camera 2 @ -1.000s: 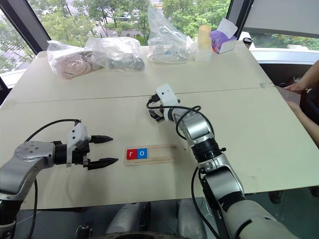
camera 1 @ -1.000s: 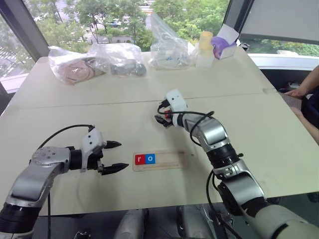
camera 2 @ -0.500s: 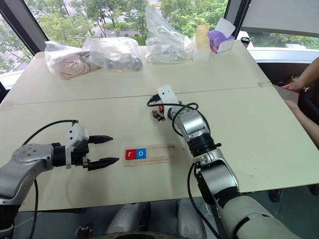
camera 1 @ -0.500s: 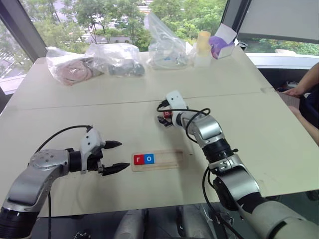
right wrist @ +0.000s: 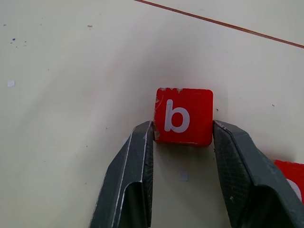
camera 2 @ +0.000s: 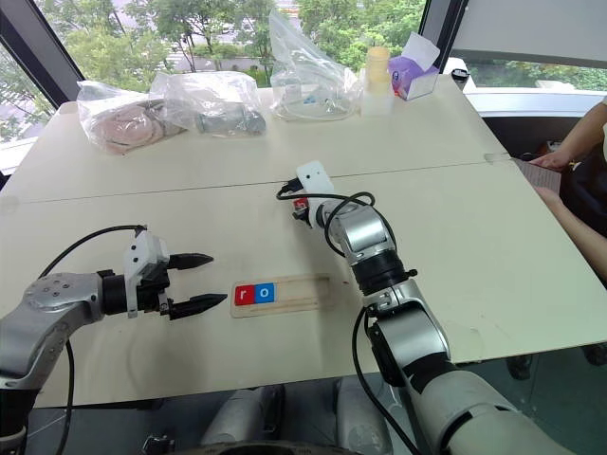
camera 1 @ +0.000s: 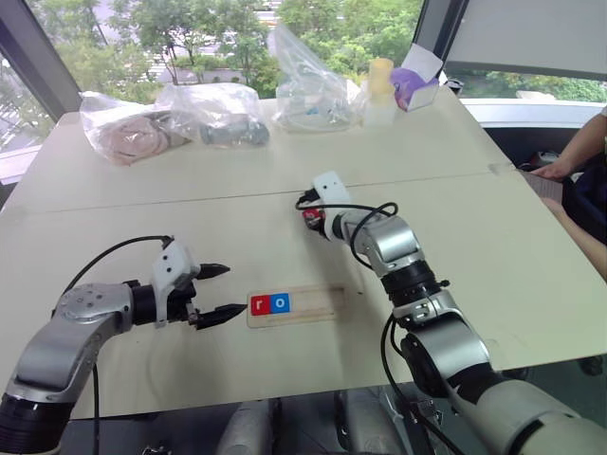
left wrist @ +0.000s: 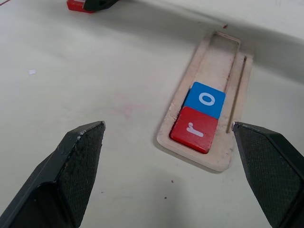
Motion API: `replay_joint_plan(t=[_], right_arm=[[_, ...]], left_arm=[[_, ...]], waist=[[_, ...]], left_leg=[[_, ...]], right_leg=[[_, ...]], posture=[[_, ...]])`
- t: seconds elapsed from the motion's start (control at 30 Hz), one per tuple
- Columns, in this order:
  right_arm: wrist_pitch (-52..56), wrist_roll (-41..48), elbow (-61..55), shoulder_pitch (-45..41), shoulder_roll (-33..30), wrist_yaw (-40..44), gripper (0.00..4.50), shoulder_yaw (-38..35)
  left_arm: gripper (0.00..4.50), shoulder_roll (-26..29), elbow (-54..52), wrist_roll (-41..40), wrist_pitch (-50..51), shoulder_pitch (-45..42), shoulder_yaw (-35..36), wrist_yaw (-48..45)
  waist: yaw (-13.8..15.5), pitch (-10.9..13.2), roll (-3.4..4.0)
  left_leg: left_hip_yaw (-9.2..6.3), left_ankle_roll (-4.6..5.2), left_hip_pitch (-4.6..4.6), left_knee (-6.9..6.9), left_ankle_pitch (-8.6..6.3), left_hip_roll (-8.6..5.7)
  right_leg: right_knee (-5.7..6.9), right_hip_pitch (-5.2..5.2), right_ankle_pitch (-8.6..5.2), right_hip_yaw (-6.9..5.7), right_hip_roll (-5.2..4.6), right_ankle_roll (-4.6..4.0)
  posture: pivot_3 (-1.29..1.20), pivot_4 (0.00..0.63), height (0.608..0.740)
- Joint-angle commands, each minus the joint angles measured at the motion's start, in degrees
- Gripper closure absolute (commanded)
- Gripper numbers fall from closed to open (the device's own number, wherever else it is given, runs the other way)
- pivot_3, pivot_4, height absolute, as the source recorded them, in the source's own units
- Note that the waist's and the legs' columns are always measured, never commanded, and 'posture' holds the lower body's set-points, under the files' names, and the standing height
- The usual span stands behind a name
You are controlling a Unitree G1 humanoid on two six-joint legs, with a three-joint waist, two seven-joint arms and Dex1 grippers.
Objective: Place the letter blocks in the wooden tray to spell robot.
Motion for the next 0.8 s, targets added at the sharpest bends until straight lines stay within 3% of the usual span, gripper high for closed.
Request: replay_joint_plan(t=[0.03, 0.3, 0.43, 0.63, 0.8], right_arm=[[-0.44, -1.45, -4.27, -1.34, -1.21, 1.28, 3.28, 1.92], [21.06, 5.68, -34.06, 2.6, -11.55, 8.39, 3.28, -1.84], [39.54, 11.78, -53.23, 12.34, -21.67, 12.34, 3.28, -9.09], [40.5, 20.74, -68.64, 35.28, -25.87, 9.87, 3.28, -18.57], [40.5, 24.97, -72.78, 43.36, -24.04, 4.73, 3.28, -20.99]], left_arm=[[0.0, -0.26, -1.58, -0.36, -0.98, -0.21, 0.34, 0.44], [0.0, -0.56, -1.41, -0.59, -1.27, 0.05, -0.25, -0.01], [0.0, -0.51, -0.89, -1.39, -2.71, 0.11, -0.03, -1.79], [0.0, -0.06, -0.51, -3.35, -3.49, -0.65, 0.56, -4.94], [0.0, 0.38, 0.82, -3.89, -4.08, -2.04, 0.46, -6.89]], waist=[[0.02, 0.0, 0.0], [0.39, 0.01, 0.01], [1.55, 0.0, 0.0], [1.6, 0.0, -0.01], [1.65, 0.0, -0.01]], left_leg=[[0.0, 0.0, 0.0, 0.0, 0.0, 0.0], [-0.04, 0.0, -0.19, 0.03, 0.0, -0.02], [-0.1, 0.01, -0.26, 0.04, -0.01, -0.01], [-0.03, 0.04, -0.36, 0.08, -0.02, 0.04], [0.03, 0.05, -0.3, 0.18, -0.02, 0.08]], right_leg=[[0.0, 0.0, 0.0, 0.0, 0.0, 0.0], [-0.05, -0.1, 0.0, -0.04, -0.05, 0.0], [-0.14, -0.07, -0.01, -0.11, -0.15, 0.0], [-0.17, -0.13, -0.02, -0.12, -0.19, 0.0], [-0.14, -0.08, -0.1, -0.06, -0.14, -0.13]], posture=[[0.0, 0.15, 0.74], [0.0, 0.15, 0.74], [0.0, 0.15, 0.74], [0.0, 0.15, 0.74], [0.0, 0.15, 0.74]])
